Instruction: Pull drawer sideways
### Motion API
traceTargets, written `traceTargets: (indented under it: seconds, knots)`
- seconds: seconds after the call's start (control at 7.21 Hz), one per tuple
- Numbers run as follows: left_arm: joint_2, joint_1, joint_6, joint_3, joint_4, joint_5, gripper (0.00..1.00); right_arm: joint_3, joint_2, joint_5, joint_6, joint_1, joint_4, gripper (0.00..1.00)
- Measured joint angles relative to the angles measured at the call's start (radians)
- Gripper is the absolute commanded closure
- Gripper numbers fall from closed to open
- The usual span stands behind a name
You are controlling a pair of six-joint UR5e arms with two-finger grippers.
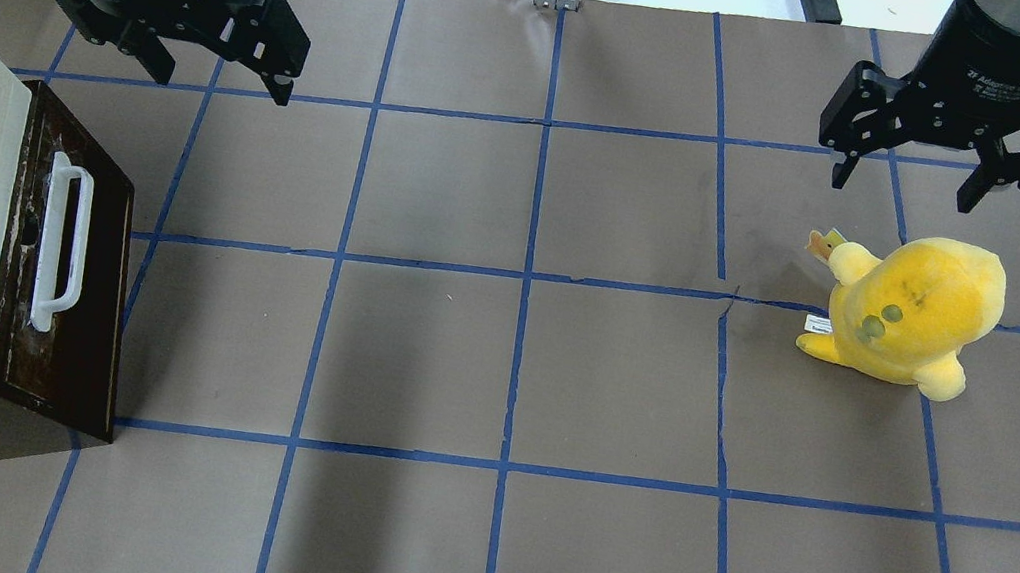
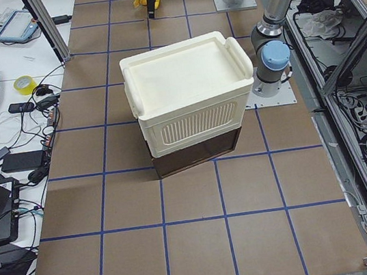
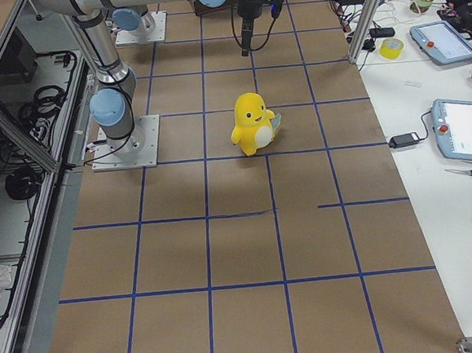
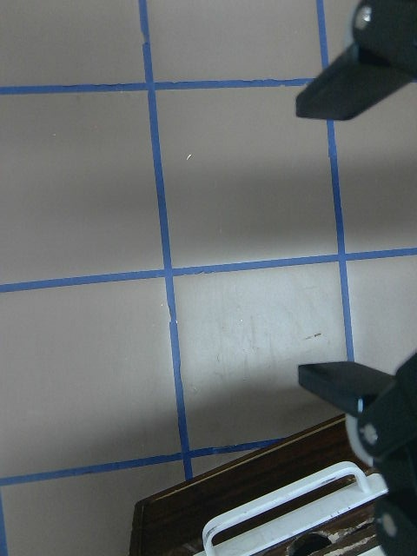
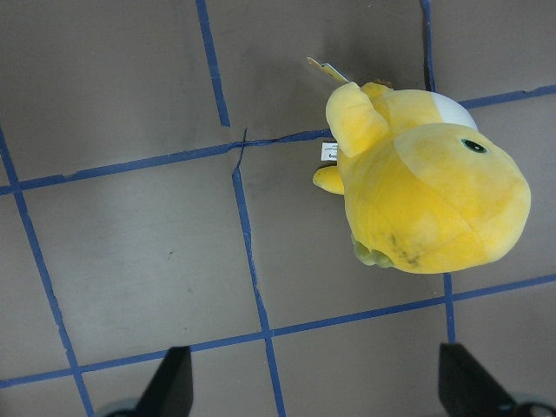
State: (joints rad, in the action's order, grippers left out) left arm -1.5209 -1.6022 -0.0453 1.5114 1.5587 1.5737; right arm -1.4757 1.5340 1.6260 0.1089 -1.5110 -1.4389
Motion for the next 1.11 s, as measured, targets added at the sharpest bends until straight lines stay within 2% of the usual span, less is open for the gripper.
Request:
traceTargets:
  seconds: [0.69, 1.11]
  knots:
    - [-0.007, -0.001, 0.013, 0.002, -0.004, 0.007, 0.0, 0.0, 0.0, 0.0, 0.0, 0.0, 0.0, 0.0]
    - [-0.036, -0.008, 0.116, 0.012, -0.048, 0.006, 0.0, 0.0, 0.0, 0.0, 0.0, 0.0, 0.0, 0.0]
